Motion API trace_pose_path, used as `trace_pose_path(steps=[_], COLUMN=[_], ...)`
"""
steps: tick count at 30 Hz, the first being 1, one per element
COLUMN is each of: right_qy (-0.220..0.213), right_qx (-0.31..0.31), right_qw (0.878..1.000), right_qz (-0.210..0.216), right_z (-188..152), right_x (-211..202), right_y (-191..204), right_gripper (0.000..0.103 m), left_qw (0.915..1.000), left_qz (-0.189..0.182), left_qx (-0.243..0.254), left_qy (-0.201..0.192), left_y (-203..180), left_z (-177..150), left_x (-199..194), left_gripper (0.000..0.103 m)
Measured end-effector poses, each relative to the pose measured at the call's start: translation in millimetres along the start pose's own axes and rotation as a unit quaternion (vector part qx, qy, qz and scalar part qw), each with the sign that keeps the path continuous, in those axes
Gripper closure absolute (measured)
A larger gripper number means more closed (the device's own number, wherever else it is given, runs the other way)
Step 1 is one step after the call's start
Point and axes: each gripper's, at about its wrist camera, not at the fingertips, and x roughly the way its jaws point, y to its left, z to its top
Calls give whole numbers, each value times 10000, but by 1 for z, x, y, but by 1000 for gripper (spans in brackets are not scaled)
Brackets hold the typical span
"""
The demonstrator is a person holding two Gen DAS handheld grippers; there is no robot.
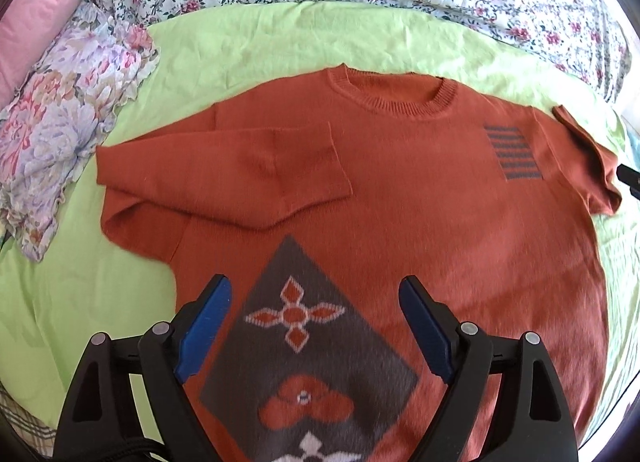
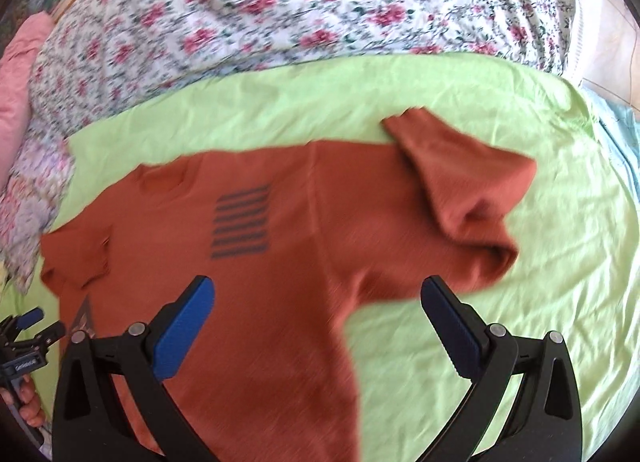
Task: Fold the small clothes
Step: 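Grasp the sleeve cuff with the right gripper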
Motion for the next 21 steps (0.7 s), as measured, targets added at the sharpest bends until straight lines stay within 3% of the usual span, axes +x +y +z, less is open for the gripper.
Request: trace_pose_path(steps=[5,9,17,19,21], right_qy=[-84,-14,397,555,719], right_qx=[25,46,-90,-101,-105], right_qw=[9999,9996,9978,9965,9953], right_qz=[-146,-269,-530,-617,-640], right_z=[39,72,111,115,117], right_x=[23,52,119,134,147], right_y=[-25,-43,-66,-73,-79], right_gripper=[1,18,26,32,45], left_qw=[9999,9998,9988,9985,9981], left_qz=[-59,-99,-137,-112,-107], left_qx=[-96,-138,-366,-411,-439], left_qy=[79,120,281,351,428], left_y=[-3,-7,-8,-8,-9], left_z=[17,30,44,45,44], left_x=[13,25,51,58,64], left_gripper=[17,17,17,17,17])
